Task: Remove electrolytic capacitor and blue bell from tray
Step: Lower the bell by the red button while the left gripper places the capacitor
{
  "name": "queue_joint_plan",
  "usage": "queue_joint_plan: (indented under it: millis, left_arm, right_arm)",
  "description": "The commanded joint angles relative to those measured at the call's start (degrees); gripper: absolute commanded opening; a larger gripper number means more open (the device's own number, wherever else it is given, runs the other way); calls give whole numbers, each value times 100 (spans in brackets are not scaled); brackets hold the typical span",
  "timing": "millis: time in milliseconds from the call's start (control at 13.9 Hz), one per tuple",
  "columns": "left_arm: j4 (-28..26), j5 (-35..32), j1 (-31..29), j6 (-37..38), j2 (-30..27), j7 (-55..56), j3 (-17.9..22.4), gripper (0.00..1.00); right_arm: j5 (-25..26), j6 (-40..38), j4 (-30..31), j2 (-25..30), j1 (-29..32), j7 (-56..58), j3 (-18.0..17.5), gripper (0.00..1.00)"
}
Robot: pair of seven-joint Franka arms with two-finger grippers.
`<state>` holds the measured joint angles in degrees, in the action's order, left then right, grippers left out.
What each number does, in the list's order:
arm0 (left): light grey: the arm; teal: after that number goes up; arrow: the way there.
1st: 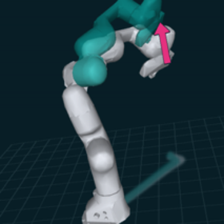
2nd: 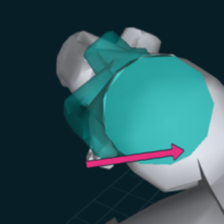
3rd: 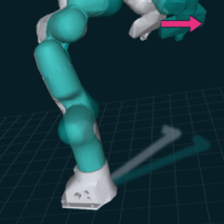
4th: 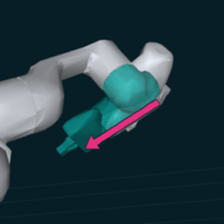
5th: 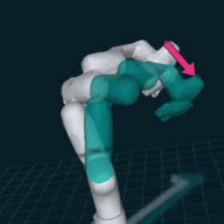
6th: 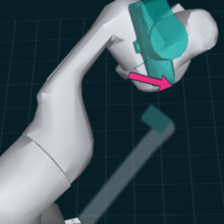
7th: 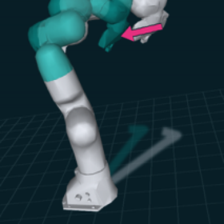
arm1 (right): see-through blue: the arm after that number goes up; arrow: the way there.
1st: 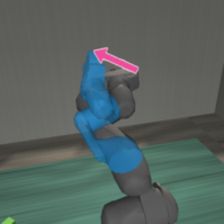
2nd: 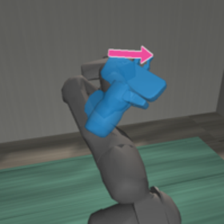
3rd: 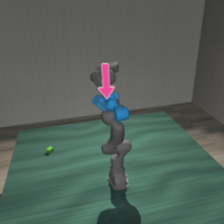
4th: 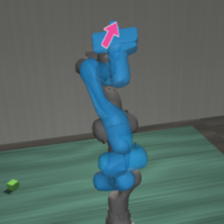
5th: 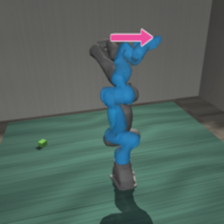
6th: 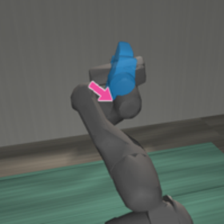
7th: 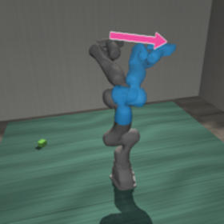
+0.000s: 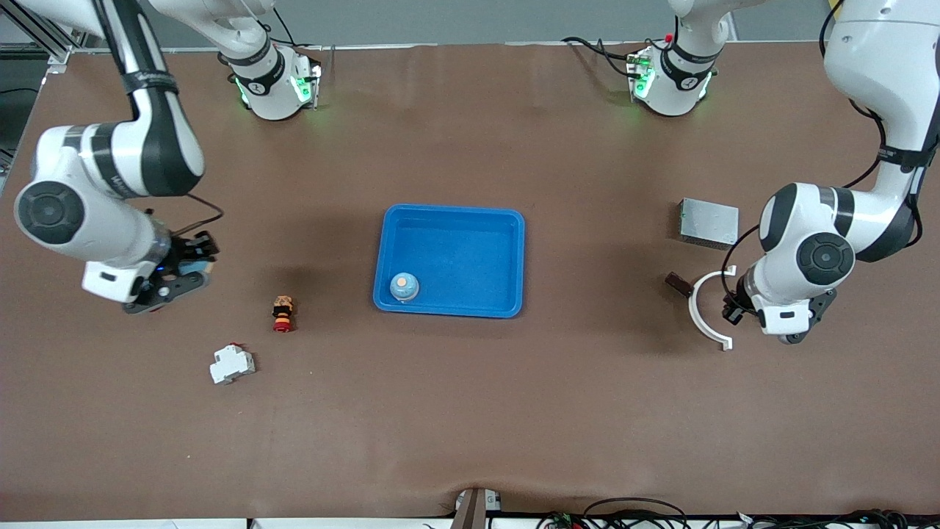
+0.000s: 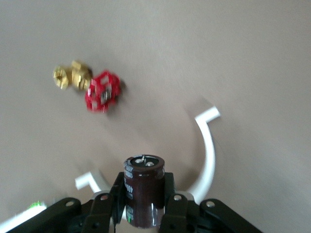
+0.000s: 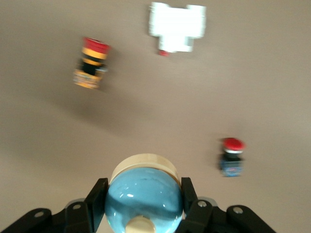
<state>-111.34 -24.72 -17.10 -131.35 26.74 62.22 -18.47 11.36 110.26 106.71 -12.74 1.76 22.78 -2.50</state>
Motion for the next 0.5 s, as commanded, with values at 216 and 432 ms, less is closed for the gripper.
queue_joint_plan:
  millis: [216,432]
  left_arm:
    - [-599,-964,-486,-602,-47,-570,-78,0]
    - [-661,-982,-470,-655,-11,-746,-87,0]
  right_arm:
    - [200,1215,-159,-1062,1027,1385,-145,16]
    - [165,1463,-290,-1547,1107,1484,-154,16]
